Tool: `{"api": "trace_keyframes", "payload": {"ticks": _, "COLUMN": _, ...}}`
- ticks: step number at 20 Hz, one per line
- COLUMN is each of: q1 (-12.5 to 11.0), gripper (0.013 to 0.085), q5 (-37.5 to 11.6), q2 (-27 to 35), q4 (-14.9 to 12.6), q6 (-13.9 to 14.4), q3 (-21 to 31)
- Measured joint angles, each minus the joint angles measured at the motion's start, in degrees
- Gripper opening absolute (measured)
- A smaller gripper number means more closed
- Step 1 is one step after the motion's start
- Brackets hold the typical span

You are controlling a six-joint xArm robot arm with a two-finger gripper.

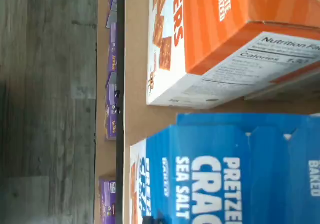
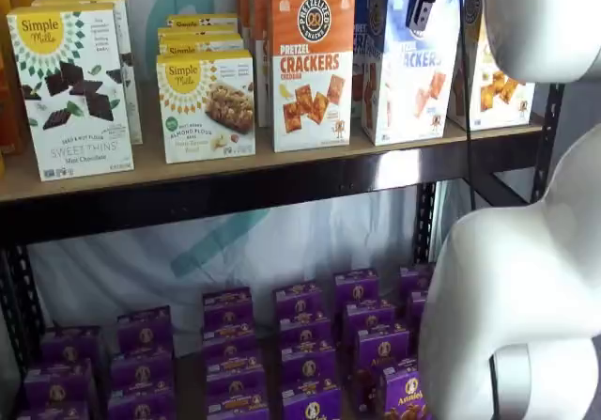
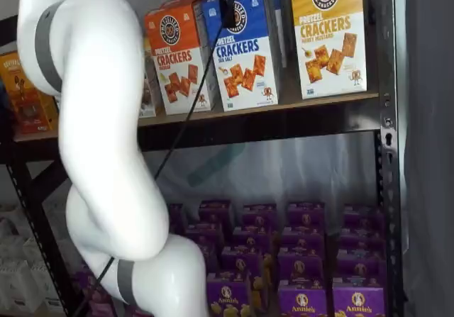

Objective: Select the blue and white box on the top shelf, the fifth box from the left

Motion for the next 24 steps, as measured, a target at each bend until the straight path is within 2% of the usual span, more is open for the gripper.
{"api": "trace_keyframes", "payload": {"ticks": 2, "q1": 0.01, "gripper": 0.0690, "q5": -0.01, "q2": -0.03, "q4": 0.11, "q6": 0.04, "q3": 0.10}}
{"api": "trace_keyframes", "payload": {"ticks": 3, "q1": 0.01, "gripper": 0.0650, "q5": -0.03, "q2": -0.04, "q4": 0.17, "q6": 0.05, "q3": 0.13}}
{"api": "trace_keyframes", "payload": {"ticks": 4, "q1": 0.01, "gripper": 0.0650, "q5": -0.01, "q2": -0.04, "q4": 0.23, "q6": 0.05, "q3": 0.14}}
{"api": "trace_keyframes", "payload": {"ticks": 7, "q1": -0.15, "gripper": 0.0570, "q5": 0.03, "q2": -0.02, "q4": 0.50, "q6": 0.01, "q3": 0.11}}
{"api": "trace_keyframes", "payload": {"ticks": 22, "q1": -0.73, "gripper": 0.0570, "q5": 2.46, "q2": -0.92, "q4": 1.01, "q6": -0.02, "q3": -0.52}}
{"api": "trace_keyframes", "payload": {"ticks": 23, "q1": -0.99, "gripper": 0.0530, "q5": 3.09, "q2": -0.95, "q4": 1.13, "q6": -0.16, "q3": -0.78}}
{"api": "trace_keyframes", "payload": {"ticks": 24, "q1": -1.14, "gripper": 0.0530, "q5": 3.41, "q2": -1.00, "q4": 1.25, "q6": -0.23, "q3": -0.87}}
